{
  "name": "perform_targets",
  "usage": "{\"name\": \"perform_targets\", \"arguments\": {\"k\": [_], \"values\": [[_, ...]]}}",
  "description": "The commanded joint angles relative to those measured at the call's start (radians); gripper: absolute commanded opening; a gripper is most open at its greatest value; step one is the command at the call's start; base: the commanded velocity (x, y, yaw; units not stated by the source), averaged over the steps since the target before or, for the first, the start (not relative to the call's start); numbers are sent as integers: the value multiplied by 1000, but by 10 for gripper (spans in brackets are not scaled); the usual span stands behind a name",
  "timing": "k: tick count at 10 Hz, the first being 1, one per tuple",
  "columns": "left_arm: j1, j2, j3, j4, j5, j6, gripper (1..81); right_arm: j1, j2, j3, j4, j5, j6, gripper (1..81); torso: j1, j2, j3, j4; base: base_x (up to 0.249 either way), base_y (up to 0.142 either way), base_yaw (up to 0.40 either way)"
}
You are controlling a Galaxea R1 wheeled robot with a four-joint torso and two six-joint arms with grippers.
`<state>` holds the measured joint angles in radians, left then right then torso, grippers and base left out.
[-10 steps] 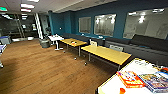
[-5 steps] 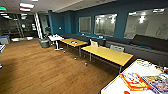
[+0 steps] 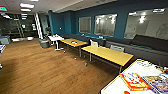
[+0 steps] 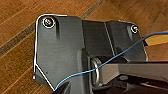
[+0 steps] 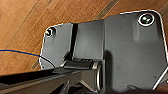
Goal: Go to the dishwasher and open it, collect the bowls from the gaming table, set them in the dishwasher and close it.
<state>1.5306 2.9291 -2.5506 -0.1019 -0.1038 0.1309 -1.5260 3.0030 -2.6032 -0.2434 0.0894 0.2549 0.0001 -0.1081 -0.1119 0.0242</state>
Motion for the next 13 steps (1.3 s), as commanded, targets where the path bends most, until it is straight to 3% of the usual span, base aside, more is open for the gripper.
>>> {"name": "perform_targets", "arguments": {"k": [1, 5, 13], "values": [[-45, -4, 6, 1, 53, 7, 811, 51, 4, 3, -8, -39, 0, 811, 0, 0, 0, 0, 0, 0, 0], [-45, -5, 6, 2, 58, 3, 811, 51, 1, 3, -8, -39, 0, 811, 0, 0, 0, 0, 0, 0, -88], [-45, -5, 6, 2, 62, 3, 811, 52, 4, 3, -8, -39, 0, 811, 0, 0, 0, 0, 0, 0, -330]]}}
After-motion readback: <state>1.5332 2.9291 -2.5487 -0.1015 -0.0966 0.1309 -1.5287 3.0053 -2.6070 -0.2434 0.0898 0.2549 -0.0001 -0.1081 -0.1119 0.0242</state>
